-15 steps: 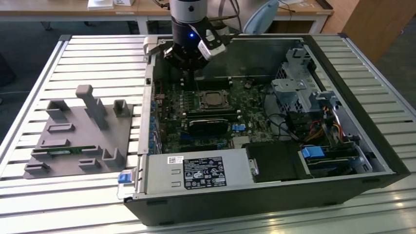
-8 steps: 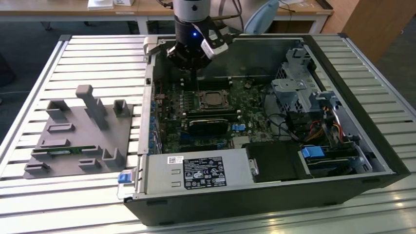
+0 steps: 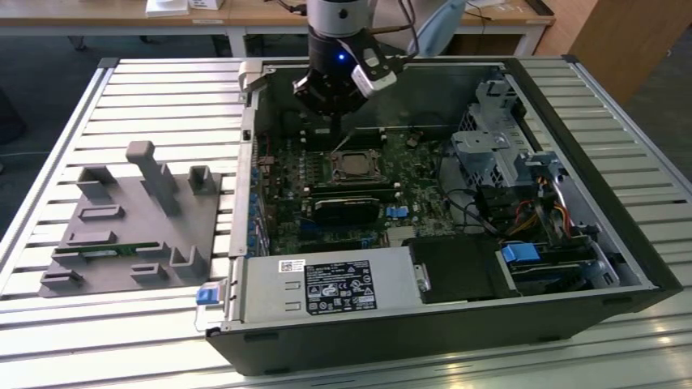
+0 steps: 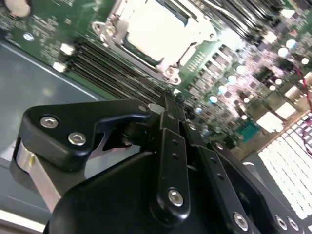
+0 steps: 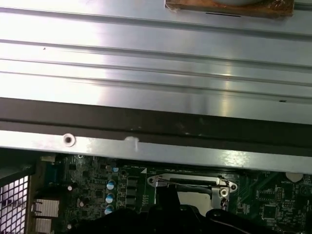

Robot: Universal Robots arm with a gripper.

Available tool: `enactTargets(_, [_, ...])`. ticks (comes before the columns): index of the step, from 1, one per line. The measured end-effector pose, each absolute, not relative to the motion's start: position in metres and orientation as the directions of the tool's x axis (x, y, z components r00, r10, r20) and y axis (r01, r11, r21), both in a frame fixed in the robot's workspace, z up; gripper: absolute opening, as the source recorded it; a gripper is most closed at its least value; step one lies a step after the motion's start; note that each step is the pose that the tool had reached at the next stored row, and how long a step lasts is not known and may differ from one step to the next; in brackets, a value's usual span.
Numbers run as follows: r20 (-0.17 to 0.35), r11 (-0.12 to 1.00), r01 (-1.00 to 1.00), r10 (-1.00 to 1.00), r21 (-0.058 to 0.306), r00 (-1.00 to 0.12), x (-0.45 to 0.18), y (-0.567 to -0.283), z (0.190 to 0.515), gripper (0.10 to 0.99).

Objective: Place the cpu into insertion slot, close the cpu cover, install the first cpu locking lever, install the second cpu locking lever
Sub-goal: 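Install the first cpu locking lever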

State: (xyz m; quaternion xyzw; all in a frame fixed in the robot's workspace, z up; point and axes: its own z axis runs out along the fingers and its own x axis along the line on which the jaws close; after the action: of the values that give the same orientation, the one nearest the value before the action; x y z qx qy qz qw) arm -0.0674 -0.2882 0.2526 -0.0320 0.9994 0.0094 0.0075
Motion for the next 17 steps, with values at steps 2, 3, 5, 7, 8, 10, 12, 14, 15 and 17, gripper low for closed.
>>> enactTargets(2, [-0.015, 0.998, -0.063, -0.063, 0.018, -0.998, -0.0639, -0.2881, 0.2522, 0.106])
enactTargets(3, [-0.015, 0.998, -0.063, -0.063, 0.018, -0.998, -0.0638, -0.2882, 0.2522, 0.106])
enactTargets(5, [-0.015, 0.998, -0.063, -0.063, 0.018, -0.998, -0.0638, -0.2881, 0.2522, 0.106])
enactTargets(7, [-0.015, 0.998, -0.063, -0.063, 0.018, -0.998, -0.0638, -0.2881, 0.2522, 0.106])
enactTargets(8, [-0.015, 0.998, -0.063, -0.063, 0.018, -0.998, -0.0638, -0.2881, 0.2522, 0.106])
enactTargets(10, [-0.015, 0.998, -0.063, -0.063, 0.019, -0.998, -0.0637, -0.2881, 0.252, 0.106])
enactTargets(12, [-0.016, 0.997, -0.063, -0.062, 0.035, -0.998, -0.0637, -0.2881, 0.2515, 0.106])
enactTargets(14, [-0.018, 0.996, -0.062, -0.061, 0.063, -0.998, -0.0637, -0.2881, 0.2508, 0.106])
enactTargets(15, [-0.018, 0.996, -0.061, -0.06, 0.067, -0.998, -0.0637, -0.288, 0.25, 0.106])
enactTargets(17, [-0.018, 0.996, -0.058, -0.057, 0.067, -0.998, -0.0637, -0.2881, 0.249, 0.106])
